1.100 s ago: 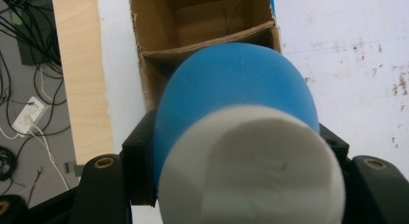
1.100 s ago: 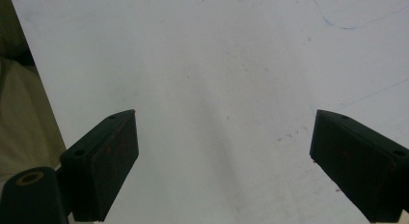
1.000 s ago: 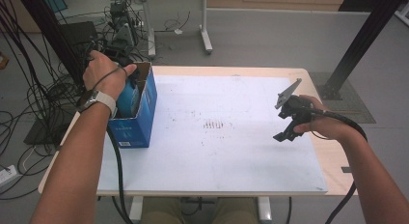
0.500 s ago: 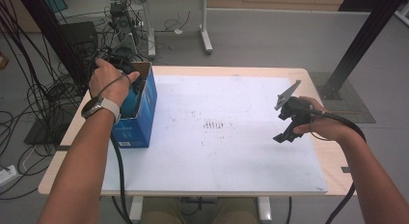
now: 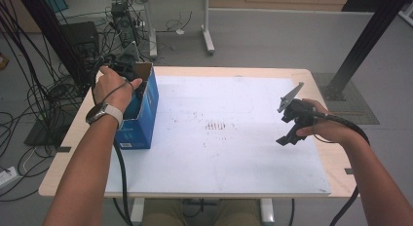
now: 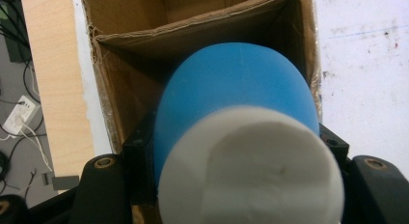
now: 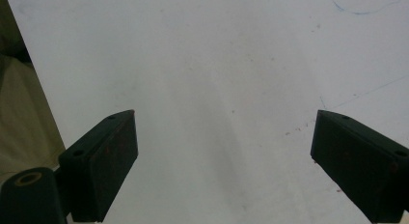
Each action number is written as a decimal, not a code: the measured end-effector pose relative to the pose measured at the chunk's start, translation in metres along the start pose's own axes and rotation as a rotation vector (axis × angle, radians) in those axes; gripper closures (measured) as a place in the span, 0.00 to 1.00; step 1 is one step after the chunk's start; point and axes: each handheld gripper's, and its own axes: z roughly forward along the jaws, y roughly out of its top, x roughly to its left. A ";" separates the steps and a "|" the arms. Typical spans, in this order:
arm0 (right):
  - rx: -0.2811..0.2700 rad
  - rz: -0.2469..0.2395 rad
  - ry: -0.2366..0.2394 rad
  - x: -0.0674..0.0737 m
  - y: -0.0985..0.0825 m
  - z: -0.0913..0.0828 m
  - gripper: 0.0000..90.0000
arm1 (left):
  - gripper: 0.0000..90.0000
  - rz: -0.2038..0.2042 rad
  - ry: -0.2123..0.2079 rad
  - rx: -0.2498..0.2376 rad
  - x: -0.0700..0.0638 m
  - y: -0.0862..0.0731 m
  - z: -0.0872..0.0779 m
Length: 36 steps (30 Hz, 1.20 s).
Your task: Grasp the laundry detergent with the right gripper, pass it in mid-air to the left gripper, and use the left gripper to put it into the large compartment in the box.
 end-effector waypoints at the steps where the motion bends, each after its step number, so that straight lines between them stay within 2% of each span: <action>1: 0.000 0.000 0.001 0.000 0.000 0.000 0.10 | 0.42 0.002 0.001 0.005 0.000 0.000 0.002; 11: 0.004 0.002 0.004 -0.001 0.001 0.001 0.10 | 0.42 -0.005 -0.001 0.006 0.003 -0.003 0.014; 20: 0.009 0.008 0.007 -0.001 0.001 0.004 0.10 | 0.42 0.005 -0.007 0.023 0.006 -0.005 0.026; 36: 0.012 0.005 0.002 0.002 0.002 0.002 0.10 | 0.42 -0.005 -0.015 0.018 0.009 -0.006 0.027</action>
